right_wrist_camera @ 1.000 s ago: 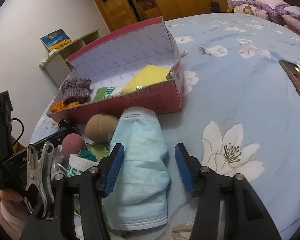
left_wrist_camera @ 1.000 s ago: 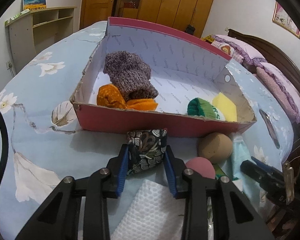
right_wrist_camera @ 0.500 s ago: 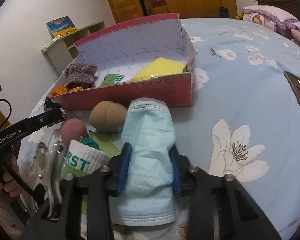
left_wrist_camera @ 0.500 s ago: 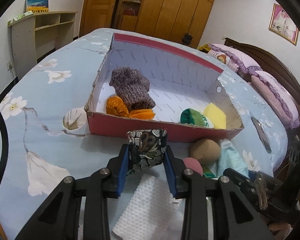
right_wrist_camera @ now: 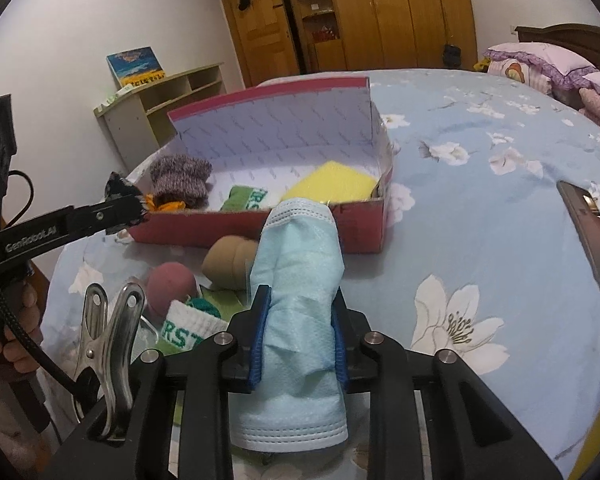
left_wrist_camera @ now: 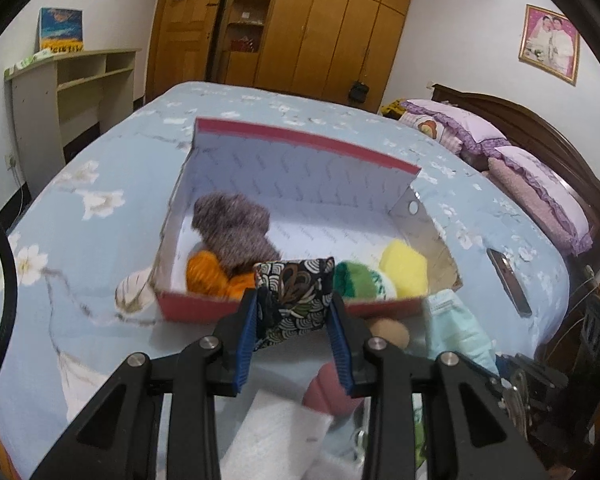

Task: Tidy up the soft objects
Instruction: 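Lift the patterned pouch and blue mask toward the pink box, then lower the pouch with the left gripper while the right gripper lowers the mask, releasing both in the box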

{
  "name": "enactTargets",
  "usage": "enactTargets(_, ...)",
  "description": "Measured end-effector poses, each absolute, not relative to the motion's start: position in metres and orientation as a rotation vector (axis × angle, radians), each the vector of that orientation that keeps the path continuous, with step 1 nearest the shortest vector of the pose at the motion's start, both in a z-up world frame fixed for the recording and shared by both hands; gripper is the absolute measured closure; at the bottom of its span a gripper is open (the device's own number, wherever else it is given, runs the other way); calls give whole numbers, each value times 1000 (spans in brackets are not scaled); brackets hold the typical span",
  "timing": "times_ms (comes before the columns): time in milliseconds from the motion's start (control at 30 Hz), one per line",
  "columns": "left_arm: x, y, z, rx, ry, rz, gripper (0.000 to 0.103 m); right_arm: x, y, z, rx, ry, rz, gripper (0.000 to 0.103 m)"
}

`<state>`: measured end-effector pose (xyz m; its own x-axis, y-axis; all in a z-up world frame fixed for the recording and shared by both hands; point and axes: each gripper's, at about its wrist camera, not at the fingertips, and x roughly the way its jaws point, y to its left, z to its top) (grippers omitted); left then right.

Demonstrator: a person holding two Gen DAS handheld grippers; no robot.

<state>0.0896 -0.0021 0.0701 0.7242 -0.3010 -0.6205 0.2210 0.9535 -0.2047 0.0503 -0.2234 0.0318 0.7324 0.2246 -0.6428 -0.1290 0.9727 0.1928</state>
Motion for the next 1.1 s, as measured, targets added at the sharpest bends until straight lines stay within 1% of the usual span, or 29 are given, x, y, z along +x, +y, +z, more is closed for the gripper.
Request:
enactTargets(200, 115, -19, 77, -94, 669, -301, 68, 48, -230, 45, 159, 703, 195, 75)
enactTargets(467, 150, -41, 59, -71, 707, -325, 68, 51, -235, 59, 148, 684, 179, 75)
enactTargets(767, 163, -40, 38, -71, 769, -288, 68, 66, -238, 72, 133, 667, 176, 75)
enactTargets(1100, 169, -41, 24, -5, 766, -189, 68, 101, -223, 87, 64, 633, 205, 75)
